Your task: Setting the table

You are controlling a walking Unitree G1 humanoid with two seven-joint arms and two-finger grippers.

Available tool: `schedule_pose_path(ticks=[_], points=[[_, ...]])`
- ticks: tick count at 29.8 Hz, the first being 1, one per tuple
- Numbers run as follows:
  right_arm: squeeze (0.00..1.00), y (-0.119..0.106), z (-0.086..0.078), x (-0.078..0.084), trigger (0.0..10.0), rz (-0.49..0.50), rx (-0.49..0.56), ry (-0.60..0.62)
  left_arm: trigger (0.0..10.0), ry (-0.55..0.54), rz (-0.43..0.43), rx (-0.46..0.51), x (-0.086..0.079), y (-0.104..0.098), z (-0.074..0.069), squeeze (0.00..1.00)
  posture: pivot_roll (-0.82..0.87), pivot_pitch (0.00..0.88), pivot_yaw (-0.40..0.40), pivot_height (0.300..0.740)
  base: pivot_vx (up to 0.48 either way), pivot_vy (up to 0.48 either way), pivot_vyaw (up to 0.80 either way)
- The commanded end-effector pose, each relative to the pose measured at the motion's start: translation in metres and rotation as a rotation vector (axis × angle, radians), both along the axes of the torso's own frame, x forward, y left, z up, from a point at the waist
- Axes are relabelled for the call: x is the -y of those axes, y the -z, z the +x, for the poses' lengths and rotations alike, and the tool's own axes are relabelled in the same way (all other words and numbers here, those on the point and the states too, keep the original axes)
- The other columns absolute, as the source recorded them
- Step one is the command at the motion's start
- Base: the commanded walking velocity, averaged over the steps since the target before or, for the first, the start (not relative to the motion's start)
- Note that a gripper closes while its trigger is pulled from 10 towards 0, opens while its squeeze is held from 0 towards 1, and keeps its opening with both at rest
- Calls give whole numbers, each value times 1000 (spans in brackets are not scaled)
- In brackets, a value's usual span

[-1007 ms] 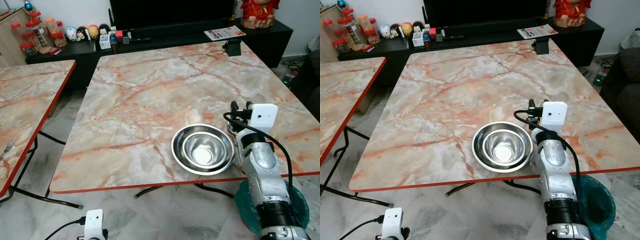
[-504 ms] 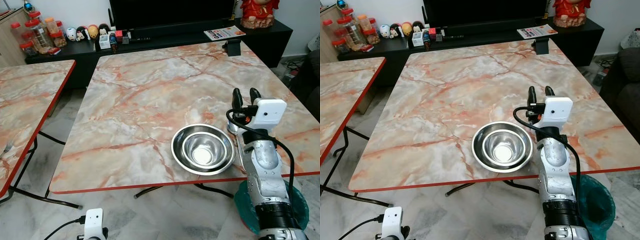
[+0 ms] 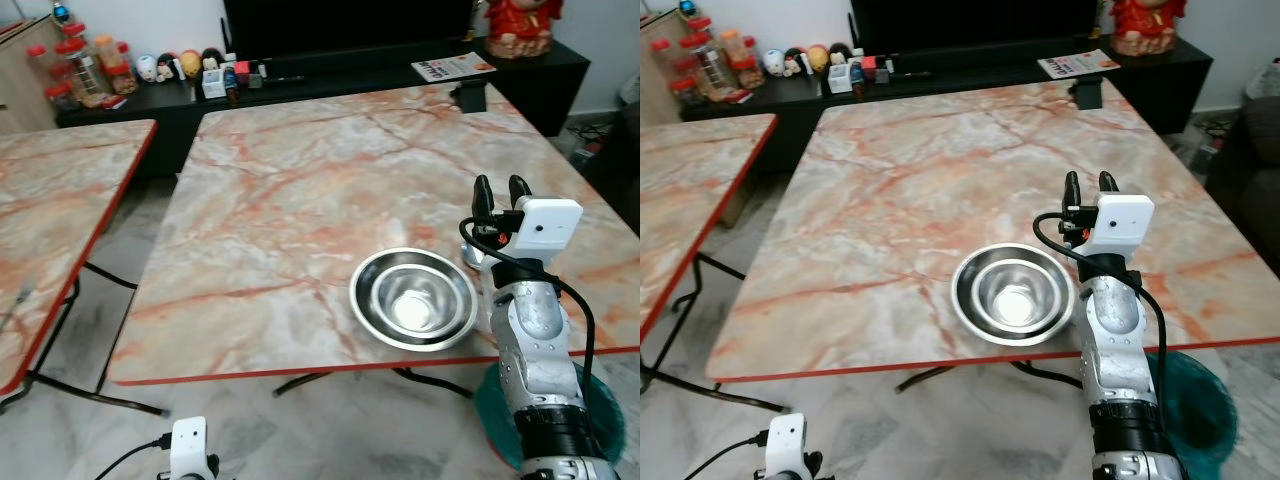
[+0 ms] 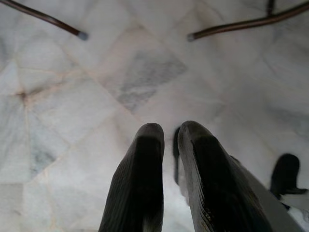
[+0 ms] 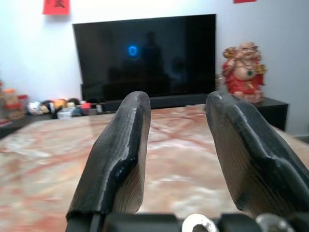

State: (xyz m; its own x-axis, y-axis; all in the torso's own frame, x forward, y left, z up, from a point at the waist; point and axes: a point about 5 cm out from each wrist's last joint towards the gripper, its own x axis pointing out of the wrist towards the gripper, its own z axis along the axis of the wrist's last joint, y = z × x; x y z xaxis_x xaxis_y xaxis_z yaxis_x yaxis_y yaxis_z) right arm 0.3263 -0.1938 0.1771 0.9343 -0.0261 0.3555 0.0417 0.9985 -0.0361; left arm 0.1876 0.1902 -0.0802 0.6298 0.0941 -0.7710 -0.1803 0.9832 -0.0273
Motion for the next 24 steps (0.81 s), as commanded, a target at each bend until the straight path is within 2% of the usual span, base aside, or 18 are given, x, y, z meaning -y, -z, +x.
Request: schedule_pose_path(ticks=[1,11,13,24], points=[[0,1,0,-9,10000,-4,-1,-34,10000,-18,22,2,-8,-1,0,0,-55,48,89,740,0,480,0],[0,2,0,-17,10000,-8,0,-66,10000,-22,22,2,-8,-1,-1,0,-54,50,87,740,0,480,0],[0,4,-1,-23,10000,-8,-4,-91,10000,-23,21,2,-8,-1,-1,0,-52,51,86,740,0,480,0],[0,5,-2,-35,10000,-5,-3,-135,10000,-29,22,7,-8,-1,-1,0,-51,50,81,740,0,480,0]])
